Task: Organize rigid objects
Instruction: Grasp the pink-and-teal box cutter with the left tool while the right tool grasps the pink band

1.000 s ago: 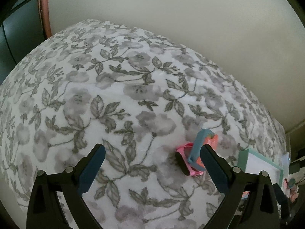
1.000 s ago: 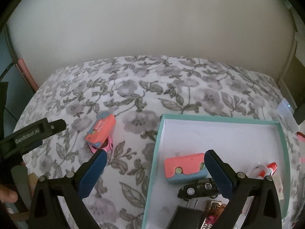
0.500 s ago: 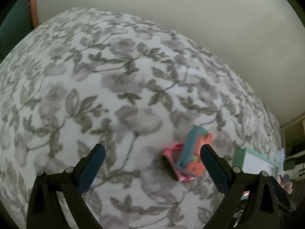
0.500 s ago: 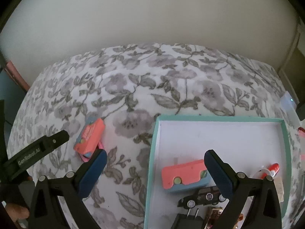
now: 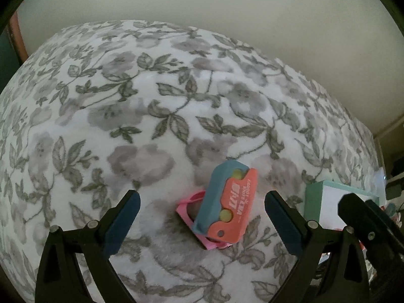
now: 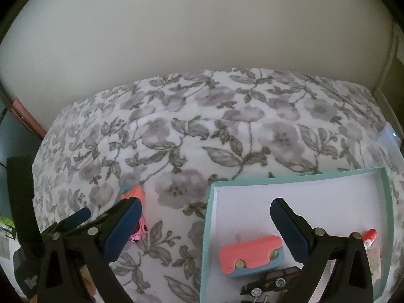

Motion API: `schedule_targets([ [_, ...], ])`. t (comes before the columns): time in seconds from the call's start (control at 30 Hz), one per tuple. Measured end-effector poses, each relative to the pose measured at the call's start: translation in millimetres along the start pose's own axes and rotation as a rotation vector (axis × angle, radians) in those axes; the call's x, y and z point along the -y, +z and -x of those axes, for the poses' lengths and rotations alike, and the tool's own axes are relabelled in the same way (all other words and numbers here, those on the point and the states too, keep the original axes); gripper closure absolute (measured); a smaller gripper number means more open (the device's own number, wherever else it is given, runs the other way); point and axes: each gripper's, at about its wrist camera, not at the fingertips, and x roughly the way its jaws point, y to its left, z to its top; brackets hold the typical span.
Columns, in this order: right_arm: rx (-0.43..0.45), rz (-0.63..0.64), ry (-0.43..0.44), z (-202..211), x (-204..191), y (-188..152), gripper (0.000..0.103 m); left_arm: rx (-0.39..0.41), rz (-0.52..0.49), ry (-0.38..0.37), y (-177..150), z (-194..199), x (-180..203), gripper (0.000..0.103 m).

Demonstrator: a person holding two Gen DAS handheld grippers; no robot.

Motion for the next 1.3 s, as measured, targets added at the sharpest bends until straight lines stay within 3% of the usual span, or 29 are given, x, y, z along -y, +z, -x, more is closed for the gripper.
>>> schedule_targets([
  [0.07, -0.001, 0.006, 0.001, -3.2, -2.8, 0.3, 0.0, 0.002, -0.018, 0.012, 0.0, -1.9, 3.3, 0.013],
  [0.2, -0.002, 0.02, -0.013, -8.1, -5.7, -0.8, 0.0, 0.004, -0.039, 0.045, -0.4, -5.7, 5.5, 0.014],
  [0.4, -0.016, 0.008, -0.002, -9.3, -2.2, -0.8, 0.0, -0.008, -0.034, 0.01, 1.3, -8.0, 7.7, 0.024],
  [0.5, -0.021, 0.02, -0.007, -8.8, -3.0, -1.2, 0.0, -0.025, -0.036, -0.017, 0.8, -10.3, 9.5, 0.033],
  [0.7, -0.019, 0.033, 0.0, -7.6, -6.8, -1.3, 0.0, -0.027, -0.035, -0.02, 0.7, -9.6, 8.4, 0.037],
  [1.07, -0.006, 0.029, 0.042, -2.4, -13.0, -0.6, 0.0, -0.043, 0.049, -0.085, 2.6, -4.1, -16.5, 0.059],
  [1.3, -0.01, 0.049, 0.044, -3.7, -19.6, -1.5, 0.0, -0.056, 0.14, -0.136, 1.8, -1.7, -37.5, 0.062],
])
